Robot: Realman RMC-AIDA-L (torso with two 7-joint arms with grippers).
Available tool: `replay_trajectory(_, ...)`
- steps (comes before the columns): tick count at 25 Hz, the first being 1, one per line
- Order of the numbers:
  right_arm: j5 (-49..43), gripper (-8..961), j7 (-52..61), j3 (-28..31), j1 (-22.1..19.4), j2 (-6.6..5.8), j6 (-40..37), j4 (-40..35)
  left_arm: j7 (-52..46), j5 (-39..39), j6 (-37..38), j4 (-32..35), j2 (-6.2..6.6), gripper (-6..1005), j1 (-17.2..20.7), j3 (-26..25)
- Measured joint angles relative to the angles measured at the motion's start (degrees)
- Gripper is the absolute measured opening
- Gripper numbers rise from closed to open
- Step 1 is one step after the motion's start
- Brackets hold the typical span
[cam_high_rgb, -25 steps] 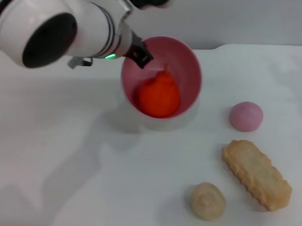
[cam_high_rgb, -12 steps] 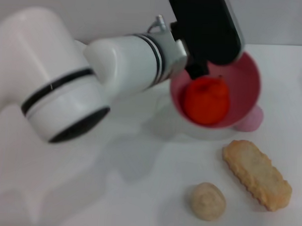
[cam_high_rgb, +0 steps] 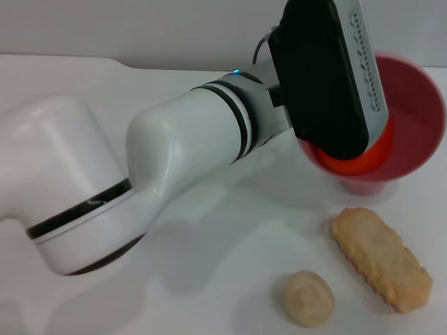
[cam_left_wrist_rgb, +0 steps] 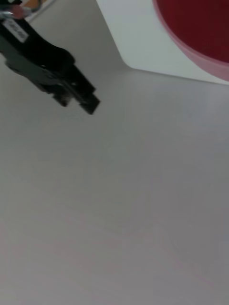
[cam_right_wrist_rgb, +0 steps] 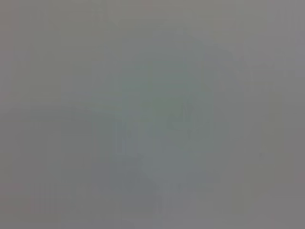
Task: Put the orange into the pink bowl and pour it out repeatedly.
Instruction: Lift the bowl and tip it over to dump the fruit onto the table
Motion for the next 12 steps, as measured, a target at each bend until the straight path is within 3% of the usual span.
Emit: replay_trajectory(12,0.0,591,0.1,0.48,0.12,-0.05,1.25,0.3,0.72,13.38,2.43,-2.53,0.0,46,0.15,1.44)
